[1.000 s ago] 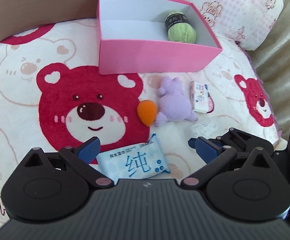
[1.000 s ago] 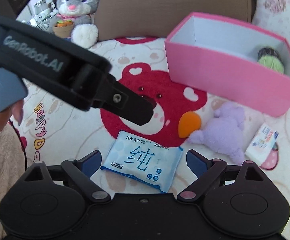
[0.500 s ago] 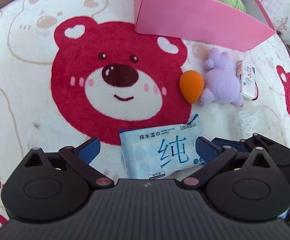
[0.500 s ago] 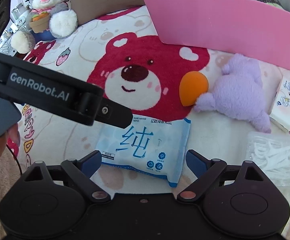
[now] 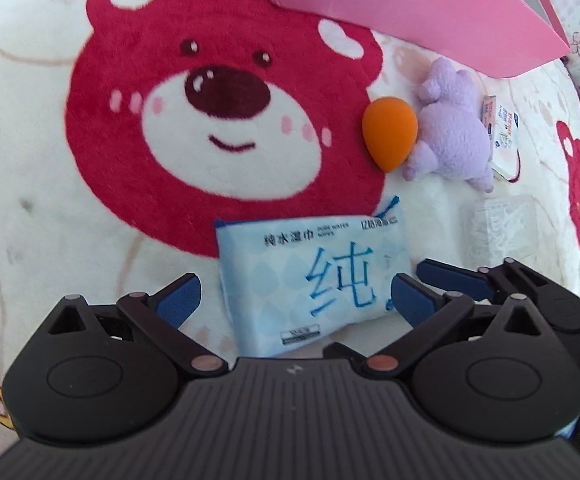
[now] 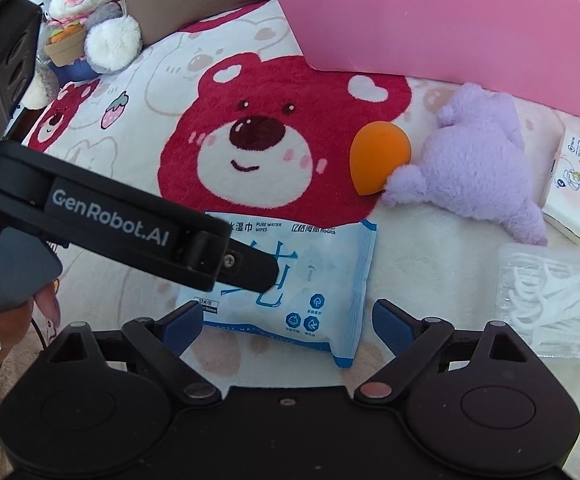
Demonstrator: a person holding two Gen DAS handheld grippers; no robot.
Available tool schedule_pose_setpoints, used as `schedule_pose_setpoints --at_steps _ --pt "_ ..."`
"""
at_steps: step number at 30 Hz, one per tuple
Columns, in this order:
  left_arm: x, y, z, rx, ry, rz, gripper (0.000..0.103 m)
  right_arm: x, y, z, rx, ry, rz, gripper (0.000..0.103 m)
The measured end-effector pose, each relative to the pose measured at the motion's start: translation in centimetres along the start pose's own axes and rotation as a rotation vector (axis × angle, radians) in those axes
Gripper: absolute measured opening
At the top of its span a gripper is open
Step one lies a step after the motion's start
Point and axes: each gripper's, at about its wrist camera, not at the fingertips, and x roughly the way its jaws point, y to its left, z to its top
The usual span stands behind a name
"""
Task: Organize objects
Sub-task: 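Close the left gripper on the blue wet-wipes pack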
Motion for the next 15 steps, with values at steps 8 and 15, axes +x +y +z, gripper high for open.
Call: schedule_pose_setpoints --at_steps 8,15 --pt "0.7 0.3 -0.3 -0.047 0.011 0.011 0.099 0.1 -0.2 0.1 0.03 0.009 -0.011 0.094" --pt "0.6 0.7 -0.4 -0.077 0.012 -0.003 0.093 -0.3 -0.7 2.0 0.092 0.139 0.039 0.094"
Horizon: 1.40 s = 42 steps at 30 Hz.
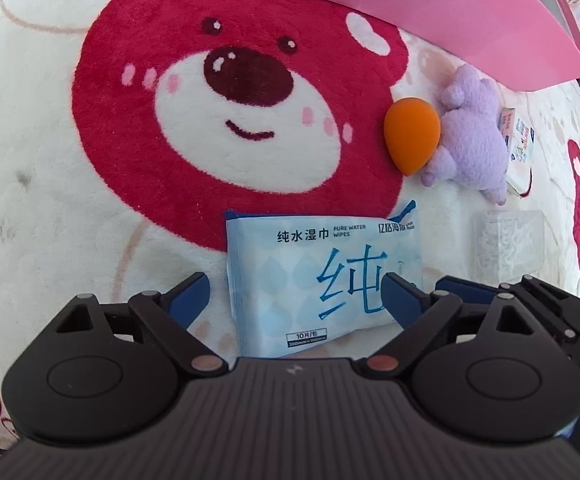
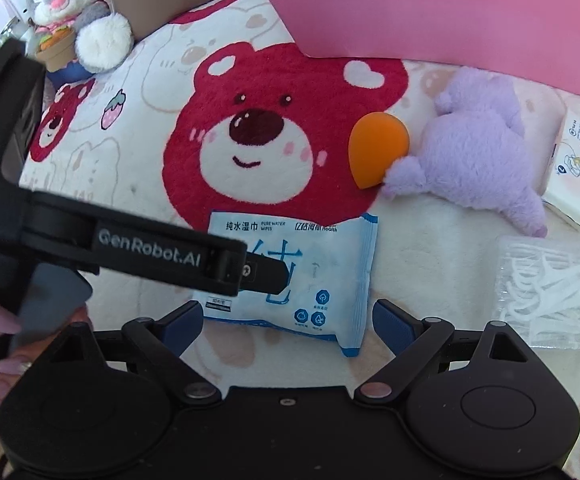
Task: Organize objects
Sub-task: 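Close the left gripper on the blue wet-wipes pack, then lift the wet-wipes pack with the left gripper and carry it toward the box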
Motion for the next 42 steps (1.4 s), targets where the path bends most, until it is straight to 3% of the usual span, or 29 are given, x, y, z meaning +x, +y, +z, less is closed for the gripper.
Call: schedule_pose_setpoints --at_steps 6,11,13,16,22,30,33,42 --pt "0.2 0.5 -0.1 -0.025 -0.001 -0.011 0.092 1.4 0.9 0.5 -0.075 0.023 -0.078 0.094" --pt "-0.6 1.2 -0.1 -0.059 -0.053 -0.032 0.073 1.6 -0.1 -1.7 0.02 -0.053 -0.024 0.093" --pt "-0.6 1.4 0.3 -0.065 -0.062 -0.047 0.064 0.9 -0.4 -1.8 0.035 -0.089 -0.02 0.085" --pt "-0.5 1.7 0.5 -0.087 -0.073 -0.048 0.057 0.3 -1.6 -1.7 0.096 -0.125 0.012 0.079" --pt "-0.4 1.6 0.2 -0.098 -0.077 -0.048 0.055 0.6 -1.3 -1.8 0.079 -0.133 -0.029 0.067" --pt "-0.2 0.7 -0.7 -0.102 -0.118 -0.009 0.053 0.4 -0.9 -2.2 0.044 -0.145 -0.065 0.064" --pt "-0.5 -0.2 -1.2 -0.052 -0.137 -0.043 0.051 0.1 -0.8 -2.3 0.033 -0.152 -0.044 0.058" --pt "-2.7 -1.3 -2.6 -0.006 -0.234 -0.098 0.05 -1.7 0.1 -2.6 -0.011 -0.215 -0.074 0.058"
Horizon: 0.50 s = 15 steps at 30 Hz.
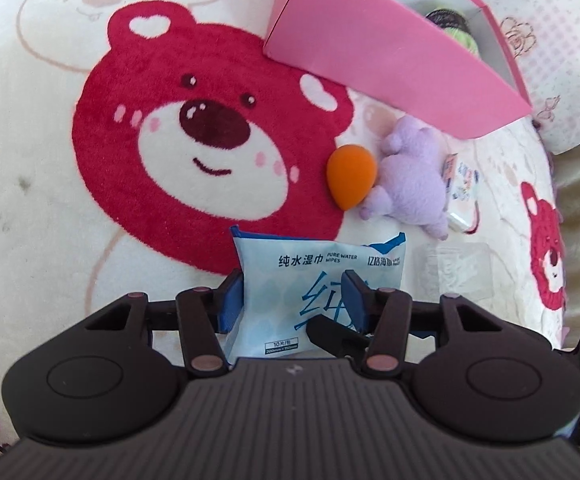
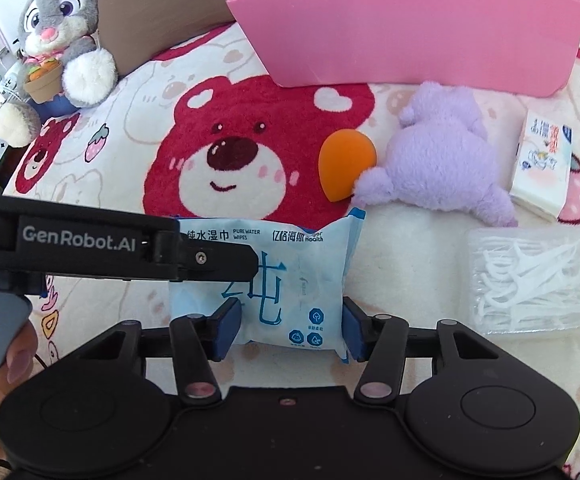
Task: Organize objects
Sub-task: 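Lift the wet-wipes pack with the left gripper and carry it toward the box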
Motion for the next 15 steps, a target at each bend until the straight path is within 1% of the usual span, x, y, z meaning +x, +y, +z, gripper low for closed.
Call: schedule_pose_setpoints --at_steps 5,10,13,15 --pt "-2.1 0.3 0.2 -0.007 -0.046 -0.057 0.049 -1.5 0.1 0.2 -0.011 -0.049 0.0 0.059" --pt "-3.1 0.3 0.4 -0.019 -0.086 -0.106 0.043 -3.0 0.2 0.3 -0.028 -0.104 -0.007 0.058" --pt "-3.8 -0.1 0.4 -0.003 -0.106 -0.129 0.043 -4.1 -0.2 0.3 0.0 -0.128 0.005 0.058" --pt "-4.4 -0.3 0.1 0.01 -0.136 -0.138 0.043 -5.2 -0.7 0.5 0.051 -0.143 0.044 0.058"
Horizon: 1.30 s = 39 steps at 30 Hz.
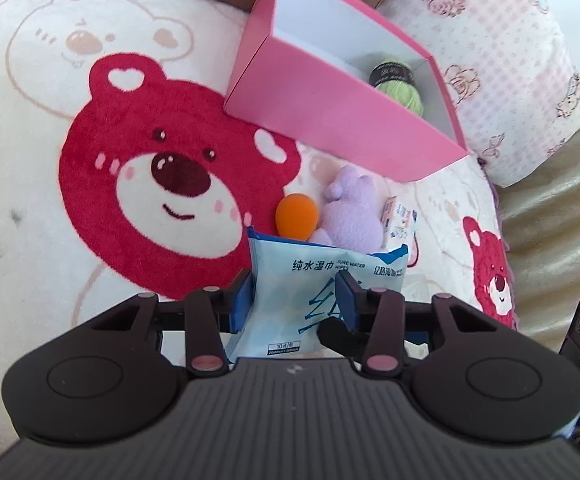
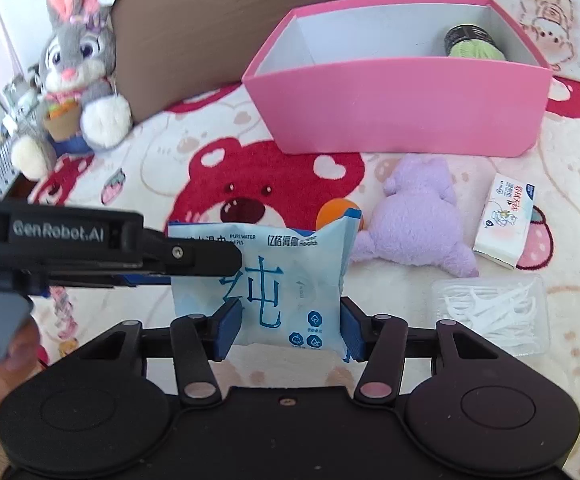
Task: Organize objects
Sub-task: 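Lift the wet-wipes pack with the left gripper and carry it toward the box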
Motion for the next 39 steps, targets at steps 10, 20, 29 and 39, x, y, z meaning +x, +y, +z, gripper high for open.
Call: schedule_pose_setpoints --at_steps 10,20,29,39 --pt "-3.4 -1.4 -0.2 0.068 -0.104 -0.07 0.043 -2.5 -0.8 0.5 0.101 -0.055 0.079 0.048" --pt "-4.0 -4.6 0.7 0.175 -0.068 -0.058 0.043 -5.8 -0.1 2.2 0.02 -0.131 0.003 0.046" --pt "-6.7 -8.1 4.4 0.252 -0.084 -0.041 0.043 -8.6 1.5 5.9 -0.057 -0.175 -0.007 0.046" --pt "-7.6 -11.1 9.8 0.294 -0.147 -0.02 0.043 -9.2 1.9 10.7 -0.144 -0.246 -0.019 0.046"
